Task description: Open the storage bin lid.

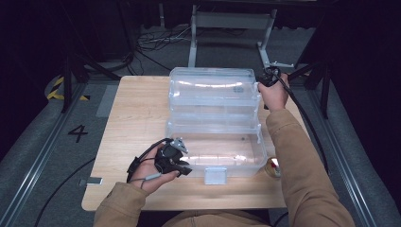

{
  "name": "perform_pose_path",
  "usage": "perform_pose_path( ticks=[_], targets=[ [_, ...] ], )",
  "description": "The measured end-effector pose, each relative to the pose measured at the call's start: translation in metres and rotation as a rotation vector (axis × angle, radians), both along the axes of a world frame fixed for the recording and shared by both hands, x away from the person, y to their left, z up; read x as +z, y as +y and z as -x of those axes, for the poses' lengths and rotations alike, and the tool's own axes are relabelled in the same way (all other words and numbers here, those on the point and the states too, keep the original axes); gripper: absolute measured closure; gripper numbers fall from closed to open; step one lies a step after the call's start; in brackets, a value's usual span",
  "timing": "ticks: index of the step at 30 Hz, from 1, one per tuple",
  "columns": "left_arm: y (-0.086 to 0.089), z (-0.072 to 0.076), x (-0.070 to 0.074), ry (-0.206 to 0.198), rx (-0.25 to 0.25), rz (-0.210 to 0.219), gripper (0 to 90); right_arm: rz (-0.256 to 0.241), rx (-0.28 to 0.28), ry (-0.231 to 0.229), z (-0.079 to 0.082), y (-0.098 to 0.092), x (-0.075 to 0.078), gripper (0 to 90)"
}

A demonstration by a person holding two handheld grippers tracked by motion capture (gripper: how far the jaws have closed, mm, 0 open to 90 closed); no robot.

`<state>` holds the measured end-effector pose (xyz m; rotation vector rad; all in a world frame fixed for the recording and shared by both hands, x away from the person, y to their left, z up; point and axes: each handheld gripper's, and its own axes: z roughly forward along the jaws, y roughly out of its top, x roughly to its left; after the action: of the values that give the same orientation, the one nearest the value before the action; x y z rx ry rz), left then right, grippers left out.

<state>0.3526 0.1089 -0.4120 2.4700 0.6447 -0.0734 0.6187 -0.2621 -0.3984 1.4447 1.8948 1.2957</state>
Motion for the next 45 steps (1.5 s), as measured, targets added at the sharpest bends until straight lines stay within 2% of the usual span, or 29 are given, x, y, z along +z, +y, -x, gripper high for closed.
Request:
perform_pose_path(
  ticks=[4, 8, 9, 13, 17, 19, 23, 27, 29, 31, 34, 36, 38, 39, 41, 43, 45],
  targets=[
    [0.0, 0.0, 0.0, 0.0, 0.0, 0.0, 72.8, 0.005, -0.005, 0.002, -0.001, 0.002, -0.004, 81.2],
    [0.0, 0.0, 0.0, 0.0, 0.0, 0.0, 72.7, 0.007, -0.013, 0.026, -0.003, 0.002, -0.01, 80.6],
    [0.0, 0.0, 0.0, 0.001, 0.0, 0.0, 72.8, -0.022, -0.017, 0.036, -0.004, 0.001, -0.011, 80.6],
    [0.0, 0.0, 0.0, 0.001, 0.0, 0.0, 72.8, -0.028, -0.013, 0.042, -0.004, 0.001, -0.011, 79.3],
    [0.0, -0.001, 0.0, 0.0, -0.001, -0.001, 72.7, 0.0, 0.003, 0.022, -0.002, 0.002, -0.009, 72.6],
    [0.0, -0.001, 0.0, 0.004, -0.001, -0.004, 72.8, 0.0, 0.007, -0.006, 0.0, 0.001, -0.006, 69.6],
    [0.0, -0.001, 0.0, 0.004, -0.005, -0.004, 72.8, -0.013, -0.015, -0.018, 0.003, -0.003, -0.002, 64.4],
    [0.0, -0.001, 0.0, -0.001, -0.004, -0.002, 72.8, -0.011, 0.008, -0.04, 0.009, -0.004, 0.004, 60.4],
    [0.001, 0.0, 0.0, -0.008, -0.008, 0.0, 72.8, 0.014, 0.01, -0.077, 0.015, -0.005, 0.008, 59.7],
    [0.001, -0.001, 0.001, 0.007, -0.004, 0.01, 72.6, 0.052, 0.006, -0.11, 0.02, -0.009, 0.012, 58.8],
    [0.005, -0.005, 0.001, 0.035, -0.018, 0.049, 72.5, 0.047, 0.036, -0.11, 0.031, -0.018, 0.018, 59.5],
    [0.008, -0.008, 0.002, 0.049, -0.035, 0.08, 71.8, 0.087, 0.06, -0.09, 0.042, -0.023, 0.024, 59.0],
    [0.01, -0.01, 0.004, 0.052, -0.045, 0.085, 69.1, 0.079, 0.066, -0.101, 0.055, -0.029, 0.028, 56.7],
    [0.01, -0.01, 0.005, 0.046, -0.046, 0.071, 68.8, 0.069, 0.07, -0.105, 0.064, -0.033, 0.03, 54.8],
    [0.011, -0.009, 0.007, 0.044, -0.054, 0.068, 67.6, 0.063, 0.074, -0.097, 0.078, -0.039, 0.031, 50.3],
    [0.014, -0.009, 0.011, 0.056, -0.064, 0.099, 65.3, 0.083, 0.074, -0.107, 0.09, -0.044, 0.03, 44.5],
    [0.019, -0.009, 0.018, 0.044, -0.061, 0.11, 62.5, 0.07, 0.068, -0.118, 0.105, -0.05, 0.027, 41.1]
  ],
)
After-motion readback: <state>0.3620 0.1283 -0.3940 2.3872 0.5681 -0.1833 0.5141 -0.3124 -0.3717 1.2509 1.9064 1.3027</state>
